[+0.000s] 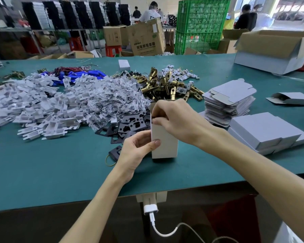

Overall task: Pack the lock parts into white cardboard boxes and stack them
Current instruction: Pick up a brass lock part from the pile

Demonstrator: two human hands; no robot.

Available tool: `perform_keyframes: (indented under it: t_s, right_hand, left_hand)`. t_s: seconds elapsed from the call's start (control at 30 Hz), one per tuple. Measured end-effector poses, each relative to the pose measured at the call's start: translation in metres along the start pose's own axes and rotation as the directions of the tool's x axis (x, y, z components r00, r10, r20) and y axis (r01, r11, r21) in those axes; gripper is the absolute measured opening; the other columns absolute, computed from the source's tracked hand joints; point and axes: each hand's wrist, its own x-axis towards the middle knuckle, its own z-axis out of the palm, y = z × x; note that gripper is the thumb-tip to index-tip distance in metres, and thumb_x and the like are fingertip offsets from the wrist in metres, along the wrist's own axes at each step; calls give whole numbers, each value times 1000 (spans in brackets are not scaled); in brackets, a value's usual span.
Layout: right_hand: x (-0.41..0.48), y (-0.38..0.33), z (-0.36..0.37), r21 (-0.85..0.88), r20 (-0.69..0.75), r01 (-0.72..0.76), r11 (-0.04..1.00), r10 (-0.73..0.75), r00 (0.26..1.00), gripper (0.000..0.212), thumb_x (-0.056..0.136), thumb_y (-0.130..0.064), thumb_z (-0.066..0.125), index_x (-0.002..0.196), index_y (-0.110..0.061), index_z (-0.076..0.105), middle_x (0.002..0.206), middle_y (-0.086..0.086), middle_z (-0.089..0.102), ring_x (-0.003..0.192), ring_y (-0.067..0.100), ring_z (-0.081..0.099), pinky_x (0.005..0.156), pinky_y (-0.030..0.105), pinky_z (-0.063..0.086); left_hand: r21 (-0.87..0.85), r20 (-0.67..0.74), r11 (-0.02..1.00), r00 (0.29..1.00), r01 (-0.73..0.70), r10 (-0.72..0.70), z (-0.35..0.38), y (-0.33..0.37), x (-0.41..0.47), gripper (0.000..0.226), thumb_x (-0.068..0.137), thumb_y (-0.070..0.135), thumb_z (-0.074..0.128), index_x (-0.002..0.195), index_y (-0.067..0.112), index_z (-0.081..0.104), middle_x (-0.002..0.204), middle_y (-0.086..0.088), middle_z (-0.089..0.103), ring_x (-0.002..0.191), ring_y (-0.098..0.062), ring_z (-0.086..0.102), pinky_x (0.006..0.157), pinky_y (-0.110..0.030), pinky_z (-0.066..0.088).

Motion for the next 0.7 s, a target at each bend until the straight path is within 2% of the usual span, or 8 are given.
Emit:
perform_keyframes:
  t_s: [0.1, 0.23, 0.33, 0.4, 0.5, 0.57, 0.7]
  right_hand:
    - [3, -3, -1, -53, 50, -28, 998, 31, 998, 8, 99, -25, 64, 99, -17, 65, 96, 7, 69, 90, 29, 65, 80, 45, 55]
    - [8, -2, 1, -275, 183, -83, 958, 137, 973, 25, 106, -32, 50, 108, -11, 64, 107, 15, 63, 100, 38, 63, 80, 43, 52]
    - [8, -4, 3, -312, 205, -68, 947, 138, 969, 28, 108, -31, 45, 108, -10, 63, 109, 16, 62, 99, 39, 63, 77, 42, 51]
    - [7, -7, 3, -331, 189, -48, 942, 116, 975, 27, 108, -30, 45, 101, -10, 62, 106, 15, 63, 99, 38, 63, 77, 42, 51]
    - [6, -4, 2, -310, 82, -1, 951, 28, 996, 21, 106, -22, 48, 100, -8, 63, 107, 11, 63, 98, 33, 62, 82, 45, 52]
    - [8, 0, 3, -198, -76, 32, 980, -48, 996, 18, 105, -16, 50, 110, -8, 65, 111, 8, 62, 96, 27, 61, 83, 41, 52]
    - [12, 12, 12, 29, -369, -15, 999, 24, 929, 22, 101, -6, 54, 122, -4, 61, 117, 10, 57, 101, 23, 57, 89, 36, 50]
  left_hand:
    - [5, -2, 1000, 1000, 5, -5, 0, 0, 0, 41, 82, 19, 81, 121, 10, 73, 117, -6, 78, 114, -22, 73, 91, -27, 58]
    - [12, 1, 1000, 1000, 13, -13, 0, -1, 0, 41, 82, 19, 82, 120, 9, 73, 115, -7, 78, 111, -21, 74, 88, -23, 57]
    - [18, -12, 1000, 1000, 20, -20, -1, -1, -1, 38, 82, 18, 82, 118, 9, 74, 114, -6, 79, 108, -20, 74, 86, -22, 57]
    - [42, -39, 999, 999, 18, -16, -1, -2, -1, 34, 84, 16, 82, 117, 10, 75, 113, -5, 79, 108, -19, 75, 86, -22, 57]
    - [63, -99, 998, 995, -2, 8, -1, -4, -1, 29, 89, 14, 80, 117, 10, 74, 113, -3, 79, 108, -19, 75, 86, -23, 58]
    - [38, -157, 999, 987, -12, 18, -2, -4, 0, 31, 89, 18, 78, 118, 9, 73, 115, -3, 79, 110, -20, 74, 90, -27, 59]
    - [-27, -277, 1000, 961, 0, -7, -4, -5, 3, 29, 97, 20, 70, 123, 7, 68, 120, -5, 77, 114, -23, 72, 93, -34, 60]
